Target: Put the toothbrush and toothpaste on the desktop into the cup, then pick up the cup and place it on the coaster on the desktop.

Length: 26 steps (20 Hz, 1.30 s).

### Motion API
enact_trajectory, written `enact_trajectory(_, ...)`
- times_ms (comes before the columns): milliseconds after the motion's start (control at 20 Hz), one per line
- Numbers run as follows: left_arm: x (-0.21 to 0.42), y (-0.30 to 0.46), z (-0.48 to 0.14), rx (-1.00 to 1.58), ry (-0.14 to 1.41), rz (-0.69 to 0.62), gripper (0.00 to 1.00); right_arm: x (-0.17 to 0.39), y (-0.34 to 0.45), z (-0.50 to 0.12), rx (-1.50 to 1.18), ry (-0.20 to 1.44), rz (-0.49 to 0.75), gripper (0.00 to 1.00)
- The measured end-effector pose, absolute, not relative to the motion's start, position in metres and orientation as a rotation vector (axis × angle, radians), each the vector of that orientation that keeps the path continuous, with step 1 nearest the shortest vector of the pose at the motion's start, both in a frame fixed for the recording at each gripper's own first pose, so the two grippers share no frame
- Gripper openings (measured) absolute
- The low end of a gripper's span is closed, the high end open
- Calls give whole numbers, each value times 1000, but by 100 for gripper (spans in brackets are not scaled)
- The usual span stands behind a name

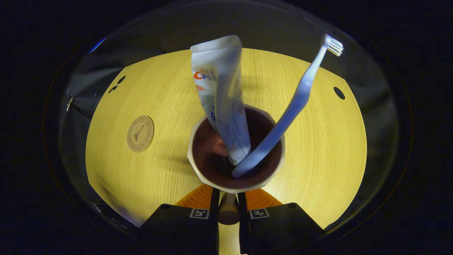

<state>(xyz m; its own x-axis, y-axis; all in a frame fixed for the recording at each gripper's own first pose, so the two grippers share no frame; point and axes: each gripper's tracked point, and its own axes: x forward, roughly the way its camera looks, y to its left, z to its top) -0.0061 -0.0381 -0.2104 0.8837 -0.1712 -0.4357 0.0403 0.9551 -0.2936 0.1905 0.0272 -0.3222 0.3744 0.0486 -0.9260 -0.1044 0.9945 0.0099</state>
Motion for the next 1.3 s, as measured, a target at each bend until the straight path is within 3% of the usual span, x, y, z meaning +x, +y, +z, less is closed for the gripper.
enact_trajectory(500, -2, -20, -215, -290, 479, -104, 96, 213, 85, -278, -119, 1104, 197, 26)
enact_trajectory(1300, -37, 41, -237, -361, 506, 51, 96, 216, 211, -306, -253, 1147, 349, 26)
